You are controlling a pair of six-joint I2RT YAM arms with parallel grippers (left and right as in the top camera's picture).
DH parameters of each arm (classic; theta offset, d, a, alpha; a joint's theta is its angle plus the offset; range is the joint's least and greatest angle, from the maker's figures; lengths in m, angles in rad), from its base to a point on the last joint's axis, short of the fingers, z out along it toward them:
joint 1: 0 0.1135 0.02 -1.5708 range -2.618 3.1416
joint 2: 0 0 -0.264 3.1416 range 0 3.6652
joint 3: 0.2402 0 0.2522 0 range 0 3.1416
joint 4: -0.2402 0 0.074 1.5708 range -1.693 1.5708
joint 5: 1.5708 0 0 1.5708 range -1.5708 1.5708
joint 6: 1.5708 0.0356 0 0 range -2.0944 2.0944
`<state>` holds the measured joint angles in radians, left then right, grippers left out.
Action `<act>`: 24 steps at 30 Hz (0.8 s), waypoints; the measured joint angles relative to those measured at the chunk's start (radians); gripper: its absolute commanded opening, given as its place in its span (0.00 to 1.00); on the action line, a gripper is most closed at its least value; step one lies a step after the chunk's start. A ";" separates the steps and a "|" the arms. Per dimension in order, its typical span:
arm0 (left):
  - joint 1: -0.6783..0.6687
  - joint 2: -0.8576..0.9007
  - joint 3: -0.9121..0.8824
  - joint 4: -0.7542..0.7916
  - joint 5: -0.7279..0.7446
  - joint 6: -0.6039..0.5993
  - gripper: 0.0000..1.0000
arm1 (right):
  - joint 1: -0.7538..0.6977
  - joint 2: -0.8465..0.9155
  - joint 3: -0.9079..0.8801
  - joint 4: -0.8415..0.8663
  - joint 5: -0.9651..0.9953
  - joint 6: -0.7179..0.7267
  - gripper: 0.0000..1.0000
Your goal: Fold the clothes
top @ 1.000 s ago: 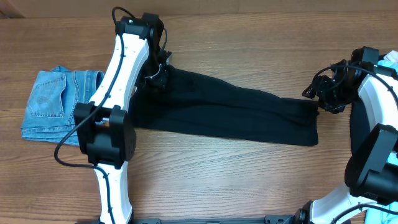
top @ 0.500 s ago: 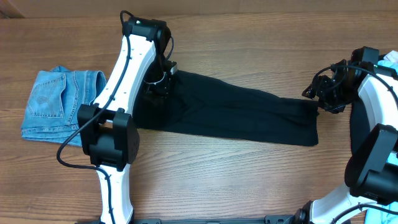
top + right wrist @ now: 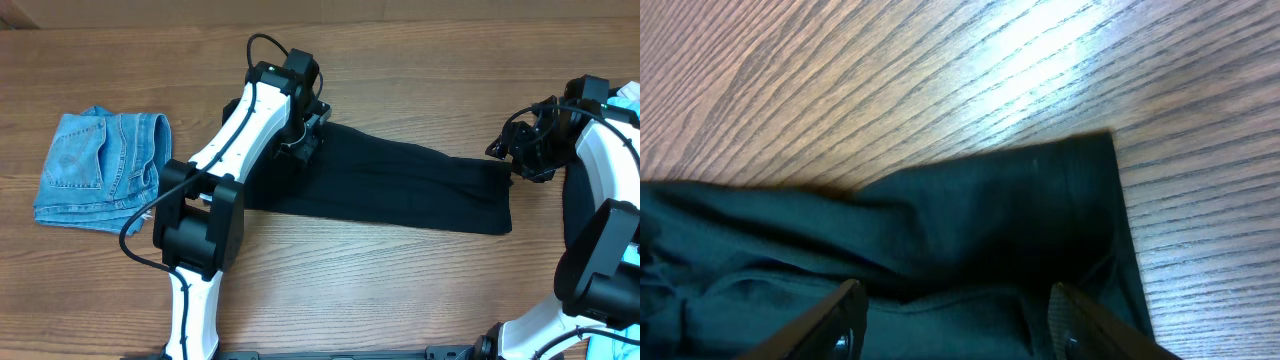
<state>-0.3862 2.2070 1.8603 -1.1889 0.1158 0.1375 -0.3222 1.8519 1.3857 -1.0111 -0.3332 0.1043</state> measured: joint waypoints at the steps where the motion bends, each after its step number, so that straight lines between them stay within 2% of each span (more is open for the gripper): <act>1: -0.003 0.000 0.000 -0.003 0.000 0.005 0.10 | 0.000 0.000 0.000 0.001 0.000 0.000 0.62; 2: -0.007 0.000 -0.002 -0.006 0.000 0.007 0.05 | 0.000 0.000 0.000 0.000 0.000 0.000 0.62; 3: -0.009 0.000 -0.002 -0.013 0.001 0.002 0.04 | 0.000 0.000 0.000 0.001 0.000 0.000 0.62; 12: -0.092 0.000 -0.008 -0.126 0.075 -0.010 0.04 | 0.000 0.000 0.000 0.000 0.000 0.000 0.62; 14: -0.116 0.000 -0.008 -0.129 0.056 -0.032 0.09 | 0.000 0.000 0.000 0.001 0.000 0.000 0.62; 17: -0.130 0.000 -0.008 -0.130 -0.054 -0.063 0.22 | 0.000 0.000 0.000 0.000 0.000 0.000 0.62; 21: -0.128 0.000 -0.008 -0.116 -0.213 -0.080 0.31 | 0.000 0.000 0.000 0.001 0.000 0.000 0.62; 23: -0.129 0.000 -0.008 -0.094 -0.246 -0.083 0.35 | 0.000 0.000 0.000 0.001 0.000 0.000 0.62; 24: -0.129 0.000 -0.008 -0.087 -0.257 -0.083 0.34 | 0.000 0.000 0.000 0.000 0.000 0.000 0.62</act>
<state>-0.5148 2.2066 1.8526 -1.2755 -0.1417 0.0547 -0.3222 1.8519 1.3857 -1.0107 -0.3332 0.1043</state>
